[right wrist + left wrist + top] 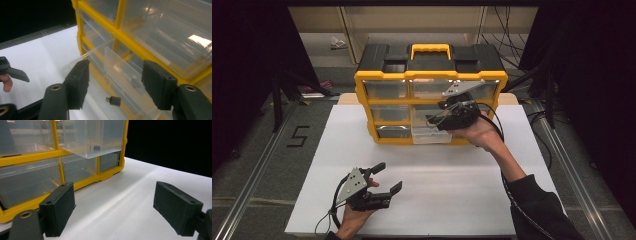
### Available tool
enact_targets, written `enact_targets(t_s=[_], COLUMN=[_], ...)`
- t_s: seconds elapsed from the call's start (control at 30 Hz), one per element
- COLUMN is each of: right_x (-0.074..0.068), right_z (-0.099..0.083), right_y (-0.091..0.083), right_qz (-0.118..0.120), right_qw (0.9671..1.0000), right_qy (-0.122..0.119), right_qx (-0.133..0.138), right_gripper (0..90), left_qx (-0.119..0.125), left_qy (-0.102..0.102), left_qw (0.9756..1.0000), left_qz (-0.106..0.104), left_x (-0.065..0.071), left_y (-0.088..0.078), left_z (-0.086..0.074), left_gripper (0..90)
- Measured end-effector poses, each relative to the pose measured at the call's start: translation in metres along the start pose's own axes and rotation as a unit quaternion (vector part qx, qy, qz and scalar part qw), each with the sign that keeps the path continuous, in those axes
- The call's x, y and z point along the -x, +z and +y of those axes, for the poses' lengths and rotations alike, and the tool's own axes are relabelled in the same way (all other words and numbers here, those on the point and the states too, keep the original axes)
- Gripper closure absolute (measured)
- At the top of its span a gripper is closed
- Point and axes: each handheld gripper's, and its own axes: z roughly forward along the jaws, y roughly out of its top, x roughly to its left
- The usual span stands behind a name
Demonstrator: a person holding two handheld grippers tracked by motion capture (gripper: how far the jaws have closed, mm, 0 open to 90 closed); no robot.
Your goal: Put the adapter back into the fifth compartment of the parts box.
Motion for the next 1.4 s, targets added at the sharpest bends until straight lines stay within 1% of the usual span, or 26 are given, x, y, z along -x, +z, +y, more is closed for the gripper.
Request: enact_targets(t_s=[0.03, 0.13, 0.2, 0.23, 0.3, 0.37, 0.5, 0.67, 0.83, 1.0, 1.13, 1.23, 1.4], right_x=[-0.002, -0.005, -0.007, -0.010, -0.011, -0.015, -0.024, -0.030, -0.040, -0.044, -0.046, -0.049, -0.054], right_z=[-0.002, -0.004, -0.007, -0.010, -0.012, -0.015, -0.020, -0.022, -0.028, -0.031, -0.034, -0.038, -0.044], right_y=[-0.002, -0.004, -0.006, -0.010, -0.012, -0.014, -0.018, -0.020, -0.025, -0.027, -0.026, -0.027, -0.030], right_qz=[0.001, 0.004, 0.006, 0.012, 0.012, 0.005, 0.013, 0.017, 0.023, 0.023, 0.026, 0.036, 0.044], right_qw=[1.0000, 0.9999, 0.9998, 0.9994, 0.9992, 0.9985, 0.9975, 0.9969, 0.9961, 0.9956, 0.9952, 0.9945, 0.9940], right_qy=[0.002, 0.005, 0.005, 0.010, 0.012, 0.014, 0.014, 0.013, 0.005, 0.001, 0.003, 0.006, 0.001], right_qx=[0.006, 0.011, 0.020, 0.031, 0.037, 0.053, 0.068, 0.076, 0.086, 0.091, 0.095, 0.098, 0.100], right_gripper=[37.9, 35.7, 34.8, 34.1, 34.1, 33.8, 32.3, 30.9, 30.1, 29.9, 29.6, 29.1, 27.2], left_qx=[0.000, 0.002, 0.001, 0.001, 0.002, 0.001, 0.001, 0.001, 0.004, 0.005, 0.006, 0.005, 0.003], left_qy=[-0.001, -0.002, -0.002, -0.002, -0.002, -0.003, -0.003, -0.003, -0.004, -0.005, -0.005, -0.006, -0.005], left_qw=[1.0000, 1.0000, 1.0000, 1.0000, 1.0000, 1.0000, 1.0000, 1.0000, 0.9999, 0.9999, 0.9999, 0.9999, 0.9999], left_qz=[-0.001, -0.003, -0.003, -0.003, -0.004, -0.004, -0.006, -0.006, -0.009, -0.009, -0.010, -0.010, -0.012], left_x=[0.000, 0.000, 0.000, 0.000, 0.000, 0.000, 0.000, 0.000, 0.000, 0.000, 0.000, 0.000, 0.000], left_y=[0.000, 0.000, 0.000, 0.000, 0.000, 0.000, 0.000, 0.000, 0.000, 0.000, 0.000, 0.000, 0.000], left_z=[0.000, 0.000, 0.000, 0.000, 0.000, 0.000, 0.000, 0.000, 0.000, 0.000, 0.000, 0.000, 0.000], left_gripper=[17.0, 17.0, 16.9, 16.9, 16.9, 16.8, 16.5, 16.5, 16.3, 16.2, 16.2, 16.2, 16.1])
